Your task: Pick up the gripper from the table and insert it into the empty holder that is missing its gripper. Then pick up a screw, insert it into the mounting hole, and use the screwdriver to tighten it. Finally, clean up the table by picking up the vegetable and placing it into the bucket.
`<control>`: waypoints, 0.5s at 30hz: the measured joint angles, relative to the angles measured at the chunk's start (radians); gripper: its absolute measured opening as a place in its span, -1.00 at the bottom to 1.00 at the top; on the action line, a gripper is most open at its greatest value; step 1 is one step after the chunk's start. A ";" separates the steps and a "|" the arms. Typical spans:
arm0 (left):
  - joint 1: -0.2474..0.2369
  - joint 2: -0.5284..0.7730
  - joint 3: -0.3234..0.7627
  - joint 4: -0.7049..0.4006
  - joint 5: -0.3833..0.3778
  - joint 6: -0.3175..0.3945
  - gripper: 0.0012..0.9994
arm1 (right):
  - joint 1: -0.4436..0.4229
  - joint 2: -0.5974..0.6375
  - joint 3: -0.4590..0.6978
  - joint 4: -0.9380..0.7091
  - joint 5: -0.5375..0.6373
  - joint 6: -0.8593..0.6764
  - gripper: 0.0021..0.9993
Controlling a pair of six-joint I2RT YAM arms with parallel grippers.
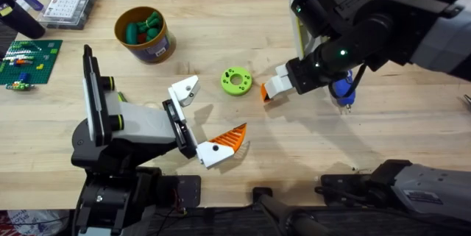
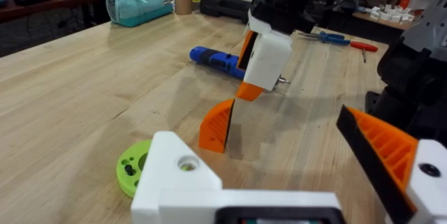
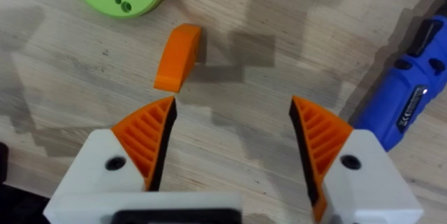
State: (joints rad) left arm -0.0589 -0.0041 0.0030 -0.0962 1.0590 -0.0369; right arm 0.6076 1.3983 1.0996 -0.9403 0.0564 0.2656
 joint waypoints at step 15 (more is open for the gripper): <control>0.000 0.004 0.002 -0.001 -0.001 -0.001 0.98 | 0.000 -0.083 0.128 -0.098 -0.054 0.000 0.91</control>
State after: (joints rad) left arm -0.0593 -0.0002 0.0051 -0.0975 1.0584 -0.0376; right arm 0.6075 1.3155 1.2276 -1.0380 0.0020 0.2660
